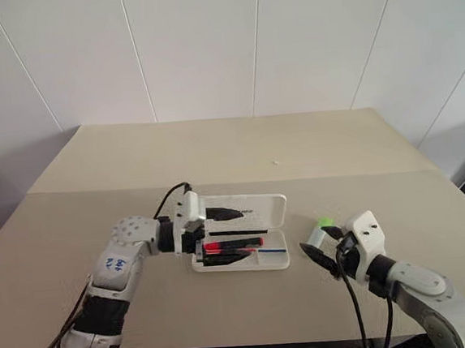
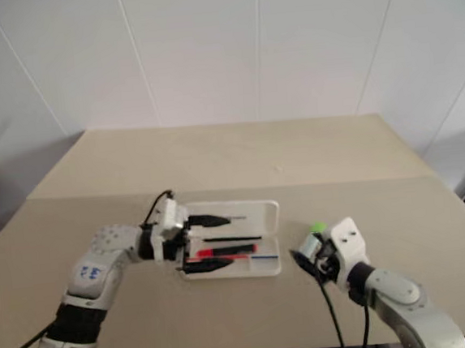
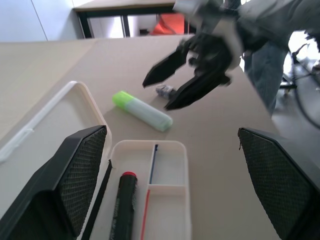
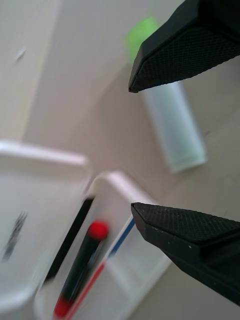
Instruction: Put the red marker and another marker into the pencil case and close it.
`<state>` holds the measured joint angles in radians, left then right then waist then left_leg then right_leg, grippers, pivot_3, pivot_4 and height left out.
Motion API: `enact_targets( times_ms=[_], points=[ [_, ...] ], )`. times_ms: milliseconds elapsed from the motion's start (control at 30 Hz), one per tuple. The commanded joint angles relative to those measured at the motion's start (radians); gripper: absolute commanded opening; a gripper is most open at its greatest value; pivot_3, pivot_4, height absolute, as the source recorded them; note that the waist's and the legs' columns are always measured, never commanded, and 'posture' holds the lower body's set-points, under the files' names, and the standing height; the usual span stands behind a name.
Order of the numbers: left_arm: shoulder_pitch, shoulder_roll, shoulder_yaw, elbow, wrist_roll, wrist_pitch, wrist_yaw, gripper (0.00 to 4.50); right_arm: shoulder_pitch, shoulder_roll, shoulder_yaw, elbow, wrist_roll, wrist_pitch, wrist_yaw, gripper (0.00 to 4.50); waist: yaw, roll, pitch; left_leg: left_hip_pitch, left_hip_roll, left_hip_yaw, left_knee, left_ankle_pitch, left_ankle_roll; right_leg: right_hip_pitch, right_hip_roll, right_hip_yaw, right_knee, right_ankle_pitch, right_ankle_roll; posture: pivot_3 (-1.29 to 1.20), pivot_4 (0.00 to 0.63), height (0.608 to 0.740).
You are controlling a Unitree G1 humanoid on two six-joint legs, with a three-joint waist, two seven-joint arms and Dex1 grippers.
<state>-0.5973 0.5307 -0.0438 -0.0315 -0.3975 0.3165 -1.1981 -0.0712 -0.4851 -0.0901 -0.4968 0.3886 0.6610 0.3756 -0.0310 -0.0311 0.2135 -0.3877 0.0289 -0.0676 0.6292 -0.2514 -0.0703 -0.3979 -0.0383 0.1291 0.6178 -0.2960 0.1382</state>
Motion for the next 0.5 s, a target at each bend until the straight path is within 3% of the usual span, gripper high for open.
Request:
enact_targets(
  times_ms=[33,267,500],
  points=[
    [0.034,0.04,0.059,-0.066,-0.103,0.008,-0.07,4.48,-0.038,0.046,0.004,-0.039,-0.037,0.056,-0.104,4.5,-0.004,0.0,0.0,0.0,0.0,0.0,0.0,0.0,0.0,0.0,0.0,0.0,0.0,-0.004,-0.007,0.0,0.15,0.74],
    [0.076,0.164,0.117,-0.021,-0.182,-0.019,-0.257,4.48,-0.119,0.134,0.024,-0.023,-0.111,0.155,-0.246,4.5,-0.009,0.0,0.0,0.0,0.0,0.0,-0.001,0.0,0.0,-0.002,0.0,0.0,0.001,-0.006,-0.011,0.0,0.15,0.74],
    [0.07,0.23,0.152,0.077,-0.14,-0.1,-0.272,4.48,-0.156,0.157,0.025,-0.028,-0.114,0.246,-0.265,4.5,-0.008,0.0,0.0,-0.002,0.0,0.0,-0.002,0.0,0.0,-0.004,0.0,0.0,0.001,-0.006,-0.011,0.0,0.15,0.74]
  ],
)
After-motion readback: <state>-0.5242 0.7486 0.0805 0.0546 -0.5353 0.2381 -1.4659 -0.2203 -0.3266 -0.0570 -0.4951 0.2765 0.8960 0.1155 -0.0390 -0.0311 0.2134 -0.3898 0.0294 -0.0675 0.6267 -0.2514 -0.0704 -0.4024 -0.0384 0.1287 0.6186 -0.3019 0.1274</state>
